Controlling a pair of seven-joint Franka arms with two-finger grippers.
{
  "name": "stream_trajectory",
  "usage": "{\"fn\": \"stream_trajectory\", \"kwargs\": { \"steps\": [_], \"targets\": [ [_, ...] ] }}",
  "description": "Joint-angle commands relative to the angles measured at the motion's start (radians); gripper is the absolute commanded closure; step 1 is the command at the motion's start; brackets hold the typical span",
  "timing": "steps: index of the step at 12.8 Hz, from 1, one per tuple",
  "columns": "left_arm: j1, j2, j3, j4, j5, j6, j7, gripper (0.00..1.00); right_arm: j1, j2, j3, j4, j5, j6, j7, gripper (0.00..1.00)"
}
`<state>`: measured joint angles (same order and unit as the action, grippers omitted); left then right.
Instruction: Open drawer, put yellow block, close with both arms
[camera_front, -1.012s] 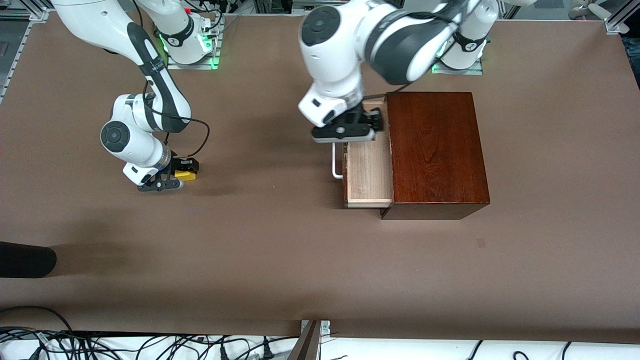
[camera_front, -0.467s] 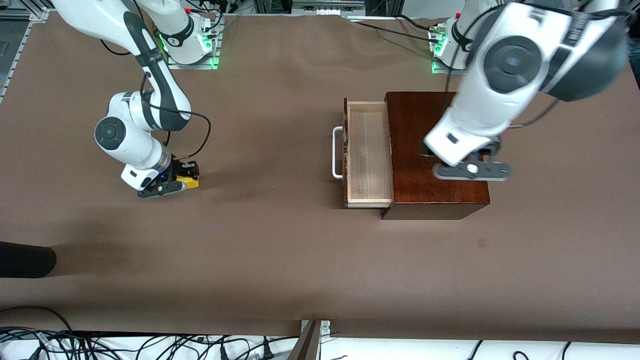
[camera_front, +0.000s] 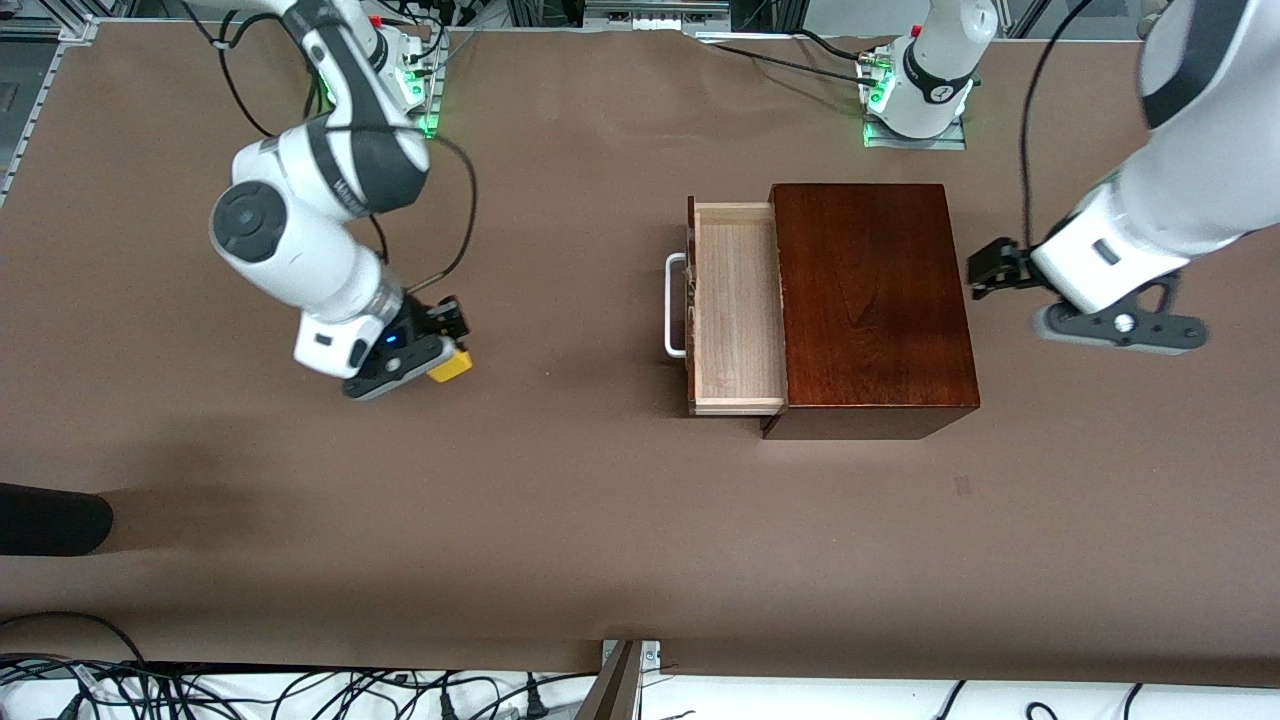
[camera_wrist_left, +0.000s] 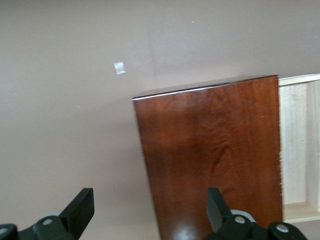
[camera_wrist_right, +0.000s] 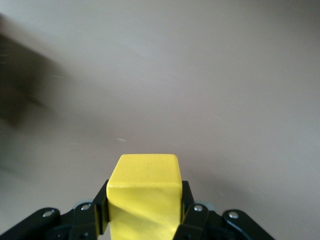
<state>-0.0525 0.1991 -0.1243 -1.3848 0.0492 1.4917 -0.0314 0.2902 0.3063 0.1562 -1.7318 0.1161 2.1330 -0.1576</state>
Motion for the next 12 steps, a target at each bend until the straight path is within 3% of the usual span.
{"fn": "stream_trajectory", "kwargs": {
  "steps": [1,3,5,9,12],
  "targets": [
    [-0.032,-0.180,0.084,-0.245,-0.029,0.123,0.082,0.00,0.107,0.054,0.032,0.170,-0.089,-0.076,-0.039,1.00],
    [-0.033,-0.237,0.098,-0.316,-0.035,0.171,0.059,0.00,0.235,0.114,0.034,0.288,-0.154,-0.126,-0.066,1.00],
    [-0.035,-0.253,0.164,-0.355,-0.083,0.258,0.028,0.00,0.343,0.195,0.032,0.410,-0.188,-0.157,-0.068,1.00],
    [-0.046,-0.250,0.172,-0.344,-0.083,0.176,0.079,0.00,0.496,0.365,0.032,0.622,-0.277,-0.194,-0.094,1.00],
    [-0.036,-0.236,0.169,-0.323,-0.080,0.170,0.094,0.00,0.586,0.435,0.026,0.684,-0.360,-0.194,-0.129,1.00]
  ]
}}
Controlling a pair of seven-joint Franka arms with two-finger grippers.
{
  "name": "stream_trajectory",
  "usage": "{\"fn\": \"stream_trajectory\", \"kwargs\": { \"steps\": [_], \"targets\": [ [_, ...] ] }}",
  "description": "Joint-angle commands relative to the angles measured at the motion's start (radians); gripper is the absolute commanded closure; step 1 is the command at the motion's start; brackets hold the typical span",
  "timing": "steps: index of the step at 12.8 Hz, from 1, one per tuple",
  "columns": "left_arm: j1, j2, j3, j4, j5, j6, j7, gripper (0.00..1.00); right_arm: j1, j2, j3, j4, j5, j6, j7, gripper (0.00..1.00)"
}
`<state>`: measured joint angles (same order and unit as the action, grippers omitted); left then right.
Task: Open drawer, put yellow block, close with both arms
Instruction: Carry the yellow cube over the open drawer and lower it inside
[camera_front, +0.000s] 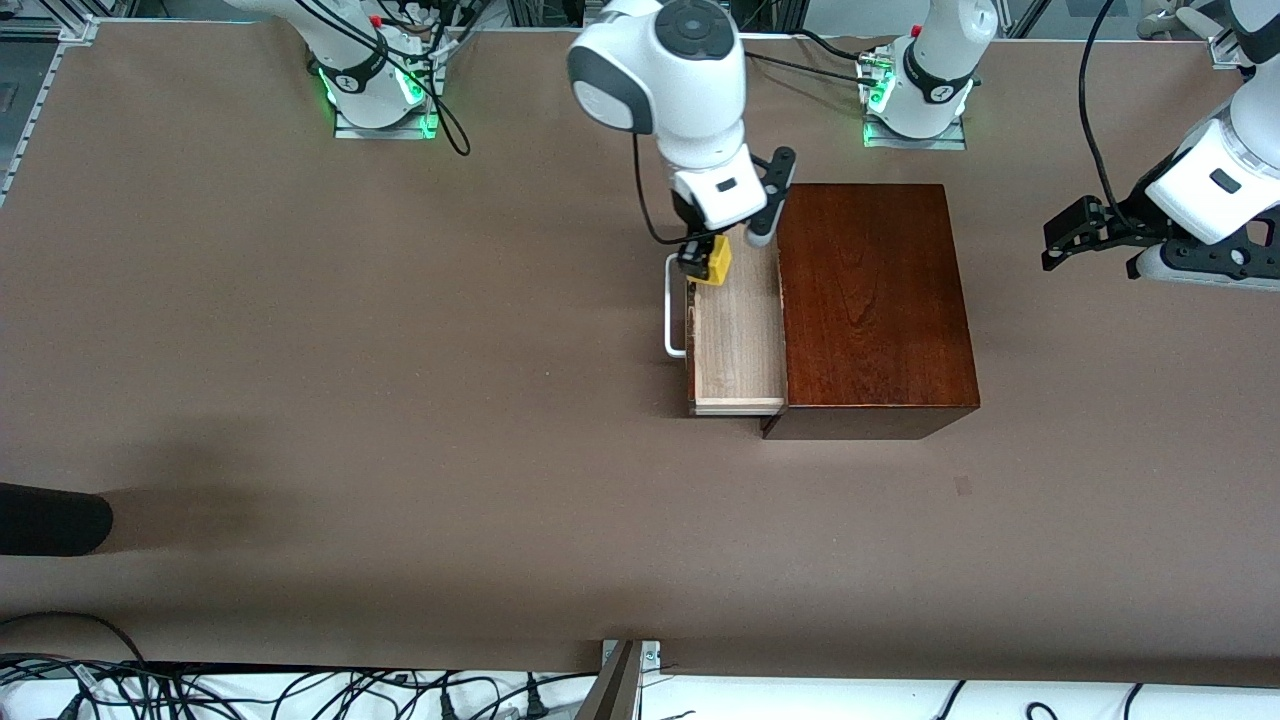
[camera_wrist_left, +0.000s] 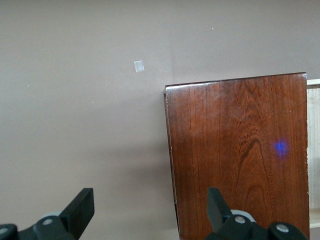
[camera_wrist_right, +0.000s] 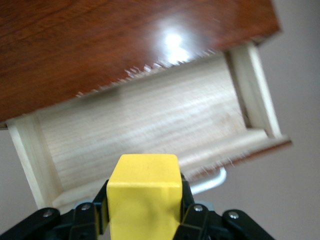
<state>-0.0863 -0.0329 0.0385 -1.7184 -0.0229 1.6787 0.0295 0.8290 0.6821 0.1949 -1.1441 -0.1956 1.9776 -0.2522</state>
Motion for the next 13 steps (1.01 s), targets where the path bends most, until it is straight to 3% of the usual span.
{"fn": "stream_trajectory", "kwargs": {
  "steps": [1,3,13],
  "targets": [
    [-0.003,-0.001,0.003,0.014,-0.005,-0.017,0.033,0.00,0.054,0.062,-0.012,0.095,-0.062,-0.040,-0.071,1.00],
    [-0.012,-0.001,-0.002,0.026,0.049,-0.017,0.059,0.00,0.058,0.074,-0.012,0.093,-0.064,-0.043,-0.145,1.00],
    [-0.015,0.008,-0.006,0.039,0.047,-0.022,0.047,0.00,0.073,0.172,-0.012,0.090,-0.081,-0.039,-0.171,1.00]
  ]
}}
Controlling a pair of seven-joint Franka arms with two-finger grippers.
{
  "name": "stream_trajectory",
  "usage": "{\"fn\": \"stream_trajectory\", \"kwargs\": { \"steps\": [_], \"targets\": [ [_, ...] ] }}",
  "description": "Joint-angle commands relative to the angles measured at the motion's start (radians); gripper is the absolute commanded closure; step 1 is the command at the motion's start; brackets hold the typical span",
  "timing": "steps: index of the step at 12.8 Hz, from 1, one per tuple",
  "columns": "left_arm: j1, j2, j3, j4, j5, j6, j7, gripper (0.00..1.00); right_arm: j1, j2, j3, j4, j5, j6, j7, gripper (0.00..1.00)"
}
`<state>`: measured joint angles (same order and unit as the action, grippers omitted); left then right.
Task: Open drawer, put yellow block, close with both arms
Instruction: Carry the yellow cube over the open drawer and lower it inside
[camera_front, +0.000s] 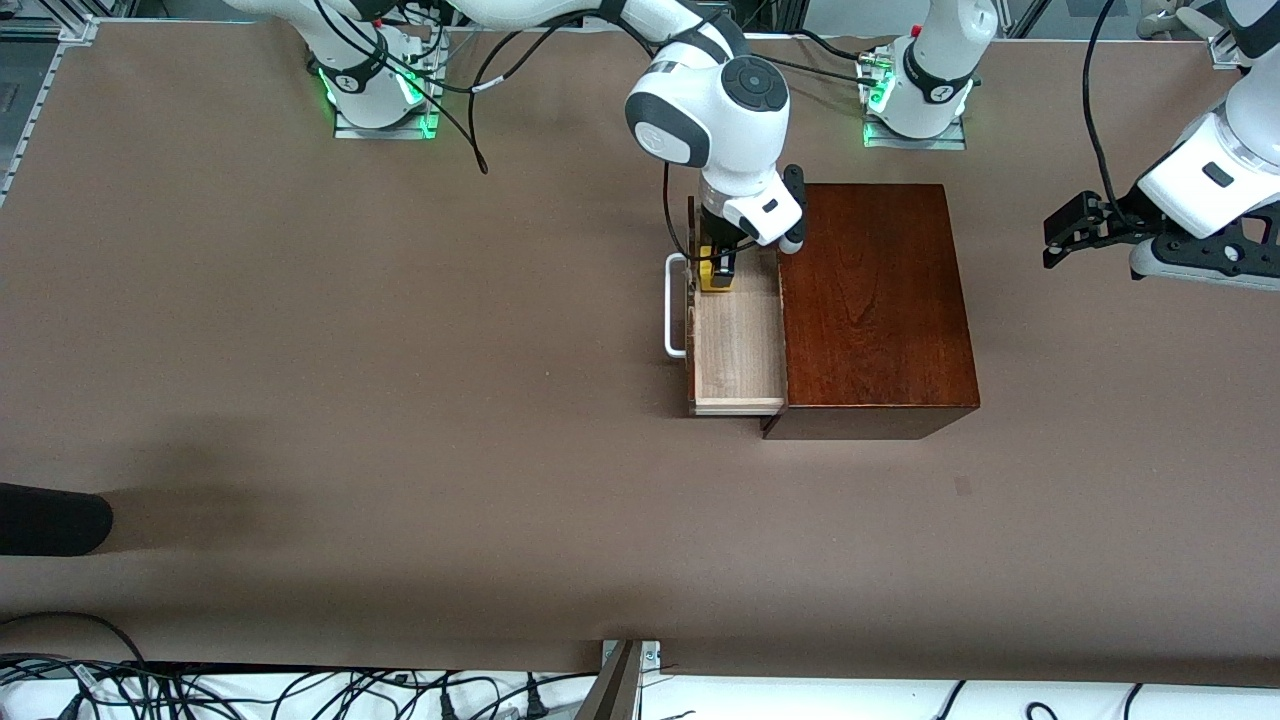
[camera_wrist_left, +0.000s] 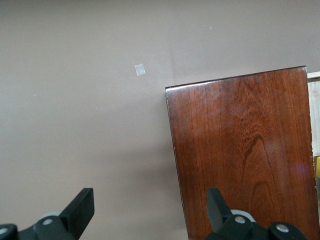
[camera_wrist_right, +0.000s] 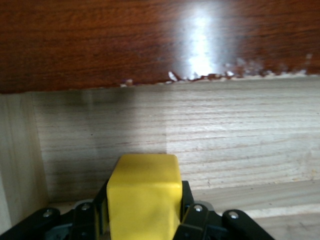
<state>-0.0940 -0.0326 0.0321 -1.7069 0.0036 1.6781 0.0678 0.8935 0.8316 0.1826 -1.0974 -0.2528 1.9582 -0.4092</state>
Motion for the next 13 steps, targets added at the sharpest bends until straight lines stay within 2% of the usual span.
{"fn": "stream_trajectory", "kwargs": {
  "steps": [1,5,6,7,13],
  "targets": [
    [-0.007,0.008,0.000,0.027,0.021,-0.021,0.007,0.00,0.008,0.027,0.000,0.044,-0.023,-0.018,-0.016,1.00],
    [-0.007,0.010,-0.001,0.027,0.019,-0.021,0.007,0.00,0.008,0.043,-0.002,0.044,-0.042,-0.013,-0.017,1.00],
    [-0.007,0.008,-0.001,0.027,0.019,-0.021,0.009,0.00,0.010,0.047,-0.002,0.044,-0.049,-0.012,-0.019,0.73],
    [-0.007,0.010,-0.001,0.027,0.019,-0.021,0.007,0.00,0.010,0.053,-0.002,0.044,-0.078,0.008,-0.037,0.01],
    [-0.007,0.013,-0.003,0.029,0.018,-0.021,0.006,0.00,-0.002,0.021,0.005,0.080,-0.072,0.007,-0.031,0.00]
  ]
}}
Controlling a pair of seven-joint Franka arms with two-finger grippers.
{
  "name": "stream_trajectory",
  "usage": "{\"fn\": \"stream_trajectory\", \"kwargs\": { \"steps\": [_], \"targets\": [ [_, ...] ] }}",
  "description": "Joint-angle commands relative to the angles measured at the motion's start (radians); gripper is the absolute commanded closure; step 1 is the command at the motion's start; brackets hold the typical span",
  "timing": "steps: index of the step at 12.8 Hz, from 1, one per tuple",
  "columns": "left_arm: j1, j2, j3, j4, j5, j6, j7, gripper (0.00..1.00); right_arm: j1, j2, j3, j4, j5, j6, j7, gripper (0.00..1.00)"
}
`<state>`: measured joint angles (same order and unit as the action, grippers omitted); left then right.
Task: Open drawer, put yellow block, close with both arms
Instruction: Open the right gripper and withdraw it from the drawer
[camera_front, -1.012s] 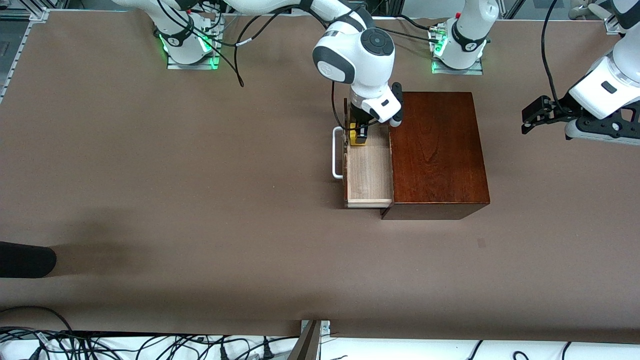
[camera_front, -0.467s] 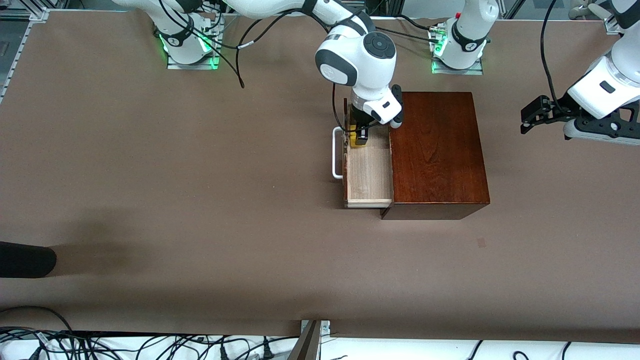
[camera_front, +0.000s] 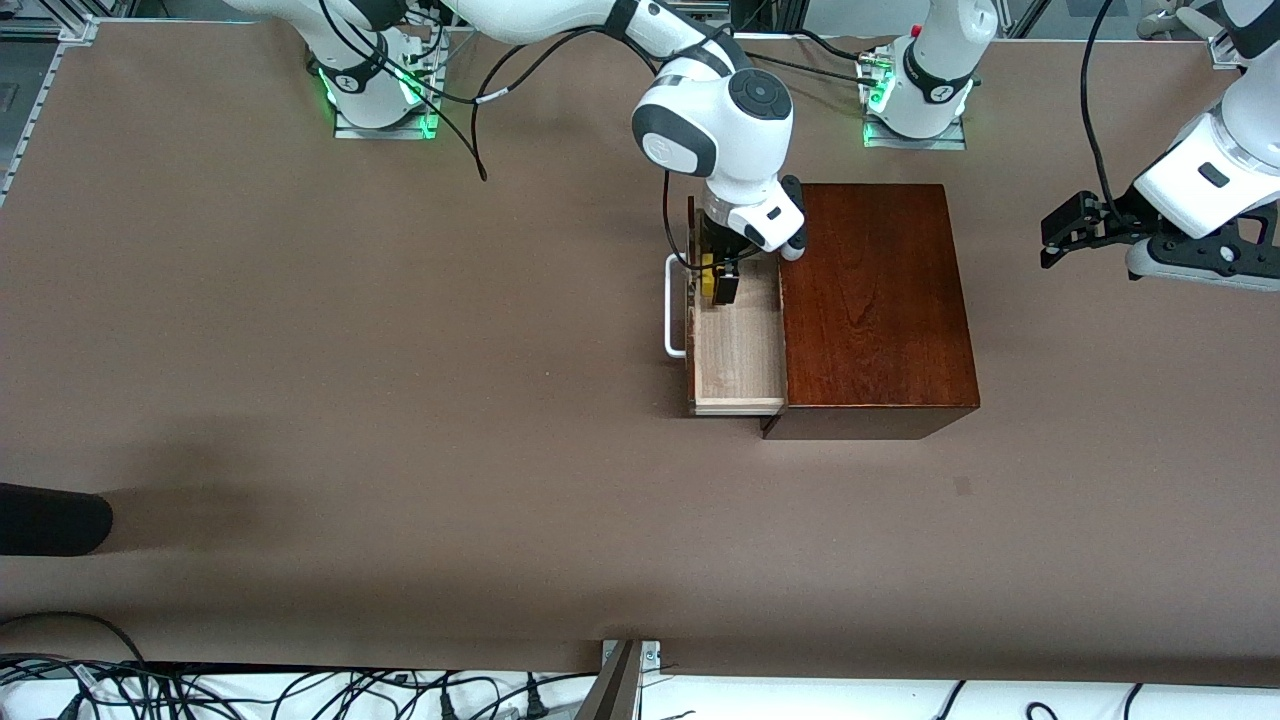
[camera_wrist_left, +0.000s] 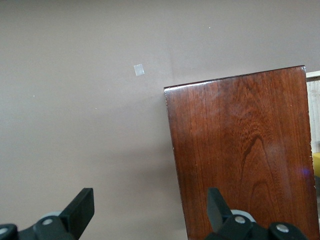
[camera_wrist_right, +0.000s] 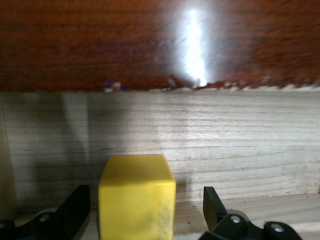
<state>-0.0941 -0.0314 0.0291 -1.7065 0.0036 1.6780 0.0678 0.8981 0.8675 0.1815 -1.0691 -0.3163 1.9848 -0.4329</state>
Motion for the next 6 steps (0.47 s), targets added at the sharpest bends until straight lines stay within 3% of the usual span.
{"fn": "stream_trajectory", "kwargs": {
  "steps": [1,6],
  "targets": [
    [-0.007,0.012,0.000,0.028,0.016,-0.021,0.006,0.00,-0.008,-0.051,-0.003,0.061,-0.010,-0.032,-0.007,0.00],
    [-0.009,0.013,-0.001,0.035,0.015,-0.021,0.006,0.00,-0.187,-0.269,-0.005,0.061,0.012,-0.096,-0.006,0.00]
  ]
}}
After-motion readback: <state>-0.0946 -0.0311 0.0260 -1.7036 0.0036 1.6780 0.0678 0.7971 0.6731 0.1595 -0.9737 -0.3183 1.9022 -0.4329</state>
